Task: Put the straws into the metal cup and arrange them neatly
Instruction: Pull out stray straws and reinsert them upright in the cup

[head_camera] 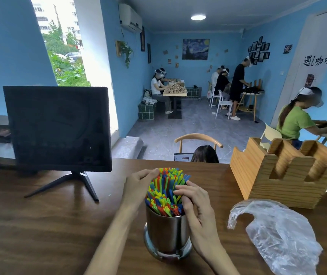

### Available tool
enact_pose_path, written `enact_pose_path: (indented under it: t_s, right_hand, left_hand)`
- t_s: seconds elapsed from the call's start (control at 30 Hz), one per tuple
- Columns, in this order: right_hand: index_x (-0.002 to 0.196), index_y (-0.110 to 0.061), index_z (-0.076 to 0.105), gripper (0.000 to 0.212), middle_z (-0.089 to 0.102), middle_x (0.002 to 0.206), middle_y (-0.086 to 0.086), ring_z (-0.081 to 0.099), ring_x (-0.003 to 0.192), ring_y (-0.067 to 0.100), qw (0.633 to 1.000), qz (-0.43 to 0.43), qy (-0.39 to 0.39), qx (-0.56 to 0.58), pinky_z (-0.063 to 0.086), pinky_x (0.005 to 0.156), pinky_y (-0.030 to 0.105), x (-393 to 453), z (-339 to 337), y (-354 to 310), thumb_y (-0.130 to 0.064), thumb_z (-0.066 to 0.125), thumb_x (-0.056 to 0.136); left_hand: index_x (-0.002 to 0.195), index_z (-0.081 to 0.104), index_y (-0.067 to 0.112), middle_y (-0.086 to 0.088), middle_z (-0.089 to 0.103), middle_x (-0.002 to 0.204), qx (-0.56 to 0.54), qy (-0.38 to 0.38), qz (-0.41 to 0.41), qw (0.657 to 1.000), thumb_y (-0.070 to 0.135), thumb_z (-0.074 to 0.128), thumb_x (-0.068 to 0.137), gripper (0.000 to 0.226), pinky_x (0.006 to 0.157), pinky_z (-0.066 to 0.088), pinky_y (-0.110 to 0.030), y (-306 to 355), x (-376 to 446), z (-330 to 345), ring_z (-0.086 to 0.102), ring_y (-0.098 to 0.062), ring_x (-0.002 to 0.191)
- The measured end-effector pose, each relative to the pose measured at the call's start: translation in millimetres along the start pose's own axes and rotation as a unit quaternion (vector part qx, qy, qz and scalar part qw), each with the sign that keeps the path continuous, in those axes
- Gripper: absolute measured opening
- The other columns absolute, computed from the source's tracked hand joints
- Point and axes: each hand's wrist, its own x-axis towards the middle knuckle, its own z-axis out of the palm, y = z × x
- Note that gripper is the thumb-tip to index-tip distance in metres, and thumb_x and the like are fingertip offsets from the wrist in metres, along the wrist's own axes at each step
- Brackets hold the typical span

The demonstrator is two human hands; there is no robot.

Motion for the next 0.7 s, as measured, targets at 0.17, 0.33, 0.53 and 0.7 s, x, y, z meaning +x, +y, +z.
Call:
enact_pose_path:
  t_s: [0.17,0.33,0.53,0.7]
  right_hand:
    - [0.11,-0.031,0.072,0.026,0.068,0.122,-0.019,0.048,0.136,0.012,1.0,0.01,-0.01,-0.003,0.035,0.11,0.021,0.4,-0.8,-1.2,-0.032,0.048,0.101]
    - [0.11,-0.032,0.072,0.025,0.068,0.123,-0.017,0.047,0.137,0.013,1.0,0.014,-0.007,-0.005,0.035,0.11,0.021,-0.8,0.0,-2.2,-0.032,0.048,0.101]
    - [0.109,-0.034,0.072,0.025,0.066,0.127,-0.019,0.046,0.138,0.011,0.999,0.031,0.001,-0.013,0.034,0.112,0.021,-3.9,-0.2,-5.7,-0.036,0.048,0.101]
    - [0.108,-0.035,0.072,0.025,0.067,0.126,-0.018,0.046,0.139,0.012,0.999,0.038,0.013,-0.022,0.033,0.112,0.022,-4.5,1.9,-7.5,-0.038,0.049,0.1]
  left_hand:
    - [0.092,0.08,0.029,0.012,0.079,0.086,0.044,-0.022,0.009,0.999,0.041,0.074,0.089,0.014,0.078,0.062,-0.031,-0.6,8.5,-9.4,0.075,-0.009,0.085]
    - [0.091,0.079,0.03,0.014,0.077,0.087,0.11,-0.024,0.03,0.993,0.04,0.076,0.088,0.01,0.069,0.057,-0.02,8.5,12.1,-14.9,0.073,-0.005,0.083]
    - [0.086,0.08,0.026,0.011,0.076,0.082,0.121,-0.085,0.02,0.989,0.036,0.081,0.083,0.01,0.063,0.05,-0.015,22.2,20.0,-25.1,0.071,-0.005,0.08]
    - [0.079,0.079,0.022,0.014,0.074,0.073,0.087,-0.125,-0.002,0.988,0.033,0.085,0.076,0.013,0.06,0.044,-0.015,33.1,22.7,-31.9,0.065,0.003,0.073]
